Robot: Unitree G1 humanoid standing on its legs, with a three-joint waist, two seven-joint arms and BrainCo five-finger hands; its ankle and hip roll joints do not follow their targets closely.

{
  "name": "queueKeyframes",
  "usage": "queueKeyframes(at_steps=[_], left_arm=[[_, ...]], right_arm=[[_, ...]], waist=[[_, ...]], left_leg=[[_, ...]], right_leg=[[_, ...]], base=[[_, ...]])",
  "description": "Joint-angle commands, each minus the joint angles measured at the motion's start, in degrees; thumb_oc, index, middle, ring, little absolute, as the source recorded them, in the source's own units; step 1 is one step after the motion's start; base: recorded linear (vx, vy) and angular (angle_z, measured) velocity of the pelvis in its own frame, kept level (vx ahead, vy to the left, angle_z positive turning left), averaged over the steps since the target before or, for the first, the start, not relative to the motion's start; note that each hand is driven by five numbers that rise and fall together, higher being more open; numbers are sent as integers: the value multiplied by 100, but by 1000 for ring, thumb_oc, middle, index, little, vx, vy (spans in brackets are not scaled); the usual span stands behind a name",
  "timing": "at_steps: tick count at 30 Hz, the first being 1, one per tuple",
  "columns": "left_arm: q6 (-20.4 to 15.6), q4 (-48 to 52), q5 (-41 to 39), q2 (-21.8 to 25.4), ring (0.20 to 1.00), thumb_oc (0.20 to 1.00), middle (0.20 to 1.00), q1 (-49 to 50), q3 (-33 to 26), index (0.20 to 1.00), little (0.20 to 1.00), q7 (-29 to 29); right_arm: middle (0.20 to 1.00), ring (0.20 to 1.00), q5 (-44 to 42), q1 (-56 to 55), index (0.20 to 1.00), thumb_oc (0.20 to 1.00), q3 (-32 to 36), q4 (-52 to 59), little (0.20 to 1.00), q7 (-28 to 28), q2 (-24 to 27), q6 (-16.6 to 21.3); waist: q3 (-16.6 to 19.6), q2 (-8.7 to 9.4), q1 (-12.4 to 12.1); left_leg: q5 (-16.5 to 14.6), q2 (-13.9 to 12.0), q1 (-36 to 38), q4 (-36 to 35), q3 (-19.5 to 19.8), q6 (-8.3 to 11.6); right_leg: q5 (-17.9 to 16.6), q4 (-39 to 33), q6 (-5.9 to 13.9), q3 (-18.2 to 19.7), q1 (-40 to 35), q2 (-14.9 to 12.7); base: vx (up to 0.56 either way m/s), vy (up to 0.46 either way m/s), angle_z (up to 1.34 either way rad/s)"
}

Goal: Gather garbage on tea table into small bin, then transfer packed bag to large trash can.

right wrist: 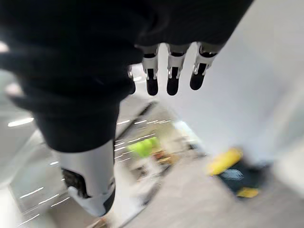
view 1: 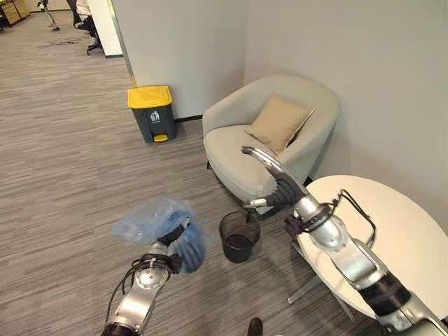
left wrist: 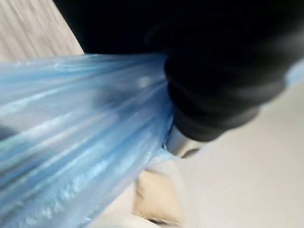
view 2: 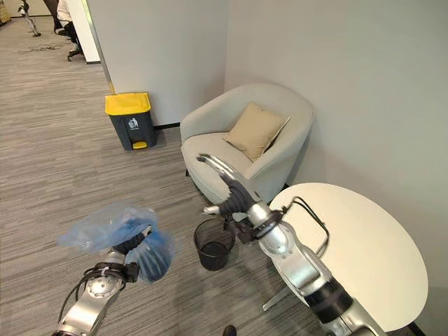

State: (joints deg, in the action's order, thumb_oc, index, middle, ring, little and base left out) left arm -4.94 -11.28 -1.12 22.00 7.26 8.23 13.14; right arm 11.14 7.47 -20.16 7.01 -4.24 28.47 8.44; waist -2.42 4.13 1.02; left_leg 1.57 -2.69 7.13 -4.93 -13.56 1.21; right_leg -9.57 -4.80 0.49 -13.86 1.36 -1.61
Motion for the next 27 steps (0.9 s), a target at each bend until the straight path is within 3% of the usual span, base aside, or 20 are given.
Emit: queueKeyframes(at_steps=[1, 5, 12, 17, 22, 24, 26, 27], left_arm=[[-345, -98, 87, 255, 200, 200, 200, -209, -287, 200, 200, -250], [-314, -469, -91, 312, 200, 200, 200, 254, -710, 200, 200, -560], [-251, -837, -248, 189, 200, 200, 200, 702, -1093, 200, 200, -806], [-226, -1067, -595, 107, 200, 200, 200, 665, -1167, 200, 200, -812], [-223, -1204, -652, 122, 200, 200, 200, 569, -1161, 200, 200, -777], [-210, -1242, -635, 132, 200, 200, 200, 432, -1093, 200, 200, -770], [-197, -1238, -629, 138, 200, 200, 200, 326, -1029, 200, 200, -766], [-192, -1284, -607, 131, 200, 200, 200, 294, -976, 200, 200, -783]], right_arm=[[1000, 1000, -408, -127, 1000, 1000, 271, -318, 1000, 172, -36, -51], [1000, 1000, -924, -991, 1000, 1000, 850, -1323, 1000, 409, -175, -241], [1000, 1000, -1117, -1418, 1000, 1000, 1288, -2177, 1000, 464, -355, -337], [1000, 1000, -1144, -1302, 1000, 1000, 1407, -2601, 1000, 333, -260, -375], [1000, 1000, -1148, -1300, 1000, 1000, 1467, -2714, 1000, 225, -258, -344], [1000, 1000, -1124, -1283, 1000, 1000, 1487, -2817, 1000, 143, -261, -331], [1000, 1000, -1101, -1256, 1000, 1000, 1483, -2873, 1000, 70, -286, -354], [1000, 1000, -1085, -1240, 1000, 1000, 1395, -2934, 1000, 65, -344, -365]], waist=[[18, -19, 34], [-25, -47, 51], [-125, -68, 14], [-593, 28, -201], [-718, 82, -304], [-752, 87, -316], [-783, 97, -258], [-747, 81, -220]], left_leg=[[-417, 158, -97, -7, 175, 67], [-415, 176, -95, -7, 199, 69], [-397, 176, -75, -7, 297, 87], [-452, 186, -848, 812, 583, 152], [-482, 185, -1353, 1238, 648, 243], [-492, 101, -1527, 1372, 459, 275], [-590, -81, -1578, 1555, -28, 230], [-796, -200, -1449, 1563, -216, 210]], right_leg=[[915, 56, 739, 236, -581, -361], [946, 85, 735, 189, -578, -363], [1044, 139, 694, 150, -598, -339], [1077, 257, 592, -7, -328, -412], [1098, 277, 556, -325, -188, -489], [1130, 291, 544, -621, -132, -567], [1158, 319, 542, -899, -126, -650], [1254, 316, 585, -953, -230, -611]], base=[[0, 0, 0], [0, 0, 0], [-2, -23, 2], [-127, -69, 25], [-49, -35, 53], [-37, -13, 49], [62, 30, 114], [142, 37, 125]])
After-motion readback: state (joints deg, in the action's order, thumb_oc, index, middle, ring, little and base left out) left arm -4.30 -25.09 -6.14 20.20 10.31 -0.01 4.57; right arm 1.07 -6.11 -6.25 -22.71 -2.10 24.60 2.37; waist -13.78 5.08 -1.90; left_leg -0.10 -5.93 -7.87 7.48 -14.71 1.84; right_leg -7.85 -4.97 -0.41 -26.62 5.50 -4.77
